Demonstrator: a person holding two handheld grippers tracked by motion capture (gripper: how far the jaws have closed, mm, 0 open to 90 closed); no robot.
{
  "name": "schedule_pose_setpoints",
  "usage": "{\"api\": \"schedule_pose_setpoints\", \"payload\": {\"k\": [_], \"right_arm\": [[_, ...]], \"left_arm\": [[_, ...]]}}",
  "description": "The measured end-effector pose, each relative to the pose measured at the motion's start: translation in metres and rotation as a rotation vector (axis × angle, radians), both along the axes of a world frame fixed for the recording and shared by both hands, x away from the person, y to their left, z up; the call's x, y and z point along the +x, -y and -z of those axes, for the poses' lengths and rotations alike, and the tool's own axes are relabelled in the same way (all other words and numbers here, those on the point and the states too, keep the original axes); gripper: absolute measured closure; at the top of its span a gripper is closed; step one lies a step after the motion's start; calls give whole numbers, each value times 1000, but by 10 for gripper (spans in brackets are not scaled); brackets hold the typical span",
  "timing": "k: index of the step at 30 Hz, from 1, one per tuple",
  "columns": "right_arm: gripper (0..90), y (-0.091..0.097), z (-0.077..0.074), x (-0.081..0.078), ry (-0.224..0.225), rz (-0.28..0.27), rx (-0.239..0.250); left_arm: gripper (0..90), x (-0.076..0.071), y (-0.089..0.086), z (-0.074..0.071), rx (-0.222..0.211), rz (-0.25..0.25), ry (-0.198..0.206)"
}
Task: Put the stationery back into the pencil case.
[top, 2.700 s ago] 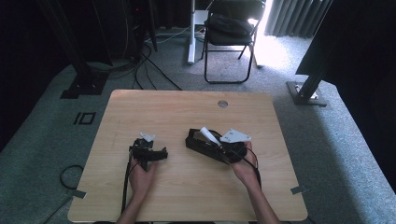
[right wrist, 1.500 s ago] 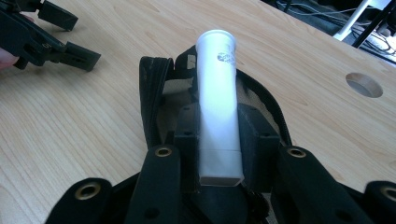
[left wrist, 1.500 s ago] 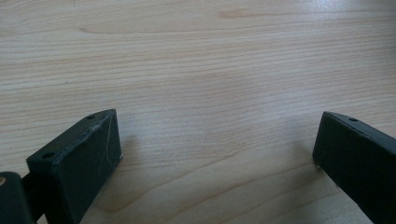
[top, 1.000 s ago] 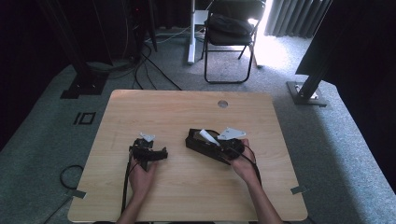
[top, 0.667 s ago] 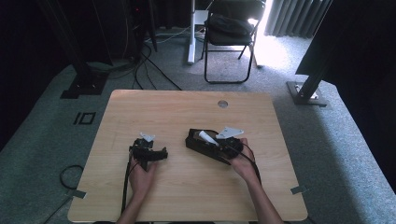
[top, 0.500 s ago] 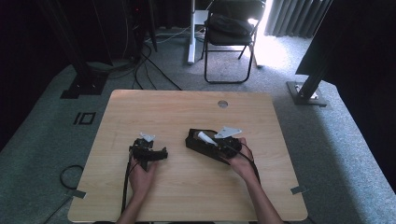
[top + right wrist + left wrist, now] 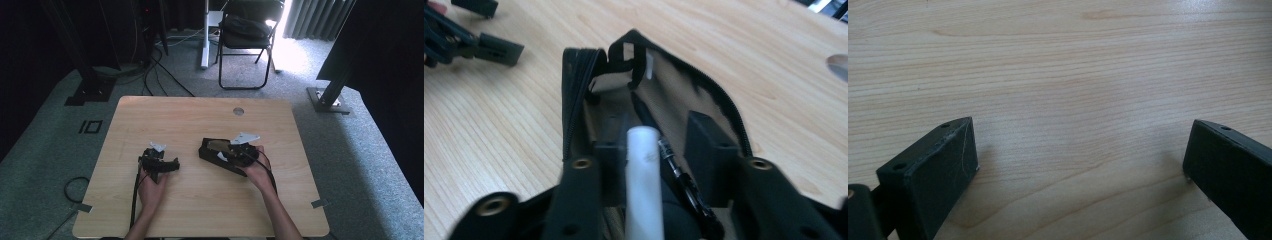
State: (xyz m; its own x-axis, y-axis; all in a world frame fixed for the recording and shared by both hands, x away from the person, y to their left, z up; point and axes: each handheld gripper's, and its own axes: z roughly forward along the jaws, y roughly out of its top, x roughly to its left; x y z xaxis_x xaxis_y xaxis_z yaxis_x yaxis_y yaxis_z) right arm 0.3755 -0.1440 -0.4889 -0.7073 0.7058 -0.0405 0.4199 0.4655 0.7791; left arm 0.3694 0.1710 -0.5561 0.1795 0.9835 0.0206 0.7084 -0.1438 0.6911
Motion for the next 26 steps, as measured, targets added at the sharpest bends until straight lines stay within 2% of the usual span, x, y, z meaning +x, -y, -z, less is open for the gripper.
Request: {"api": "schedule_pose_setpoints", "payload": {"k": [3, 6, 11, 16, 26], "right_arm": [[501, 8, -8, -8, 33, 16, 38], [467, 20, -14, -19, 69, 50, 80], [442, 41, -13, -32, 104, 109, 90], [433, 64, -6, -38, 101, 174, 120], [421, 100, 9, -37, 52, 281, 122]], "left_arm": [[13, 0, 0, 0, 0, 0, 0], [13, 0, 0, 0, 0, 0, 0], [12, 0, 0, 0, 0, 0, 0], [12, 0, 0, 0, -1, -1, 0], [12, 0, 0, 0, 0, -2, 0]]}}
